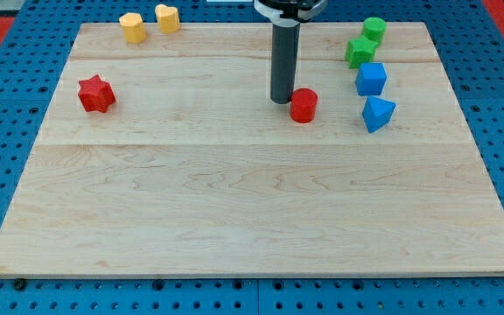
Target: Slide red circle towards blue triangle
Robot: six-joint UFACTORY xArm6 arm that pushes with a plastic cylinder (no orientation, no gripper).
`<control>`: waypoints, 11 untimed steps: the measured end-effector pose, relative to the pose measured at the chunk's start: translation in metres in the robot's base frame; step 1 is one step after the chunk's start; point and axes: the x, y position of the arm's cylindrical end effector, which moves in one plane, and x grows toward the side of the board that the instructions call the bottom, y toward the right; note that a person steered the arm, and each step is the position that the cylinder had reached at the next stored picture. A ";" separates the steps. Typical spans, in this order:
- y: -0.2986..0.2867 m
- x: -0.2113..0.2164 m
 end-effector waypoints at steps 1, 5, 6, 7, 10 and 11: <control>0.000 -0.001; 0.056 0.010; 0.063 0.004; 0.059 0.028; 0.062 0.109; 0.081 0.121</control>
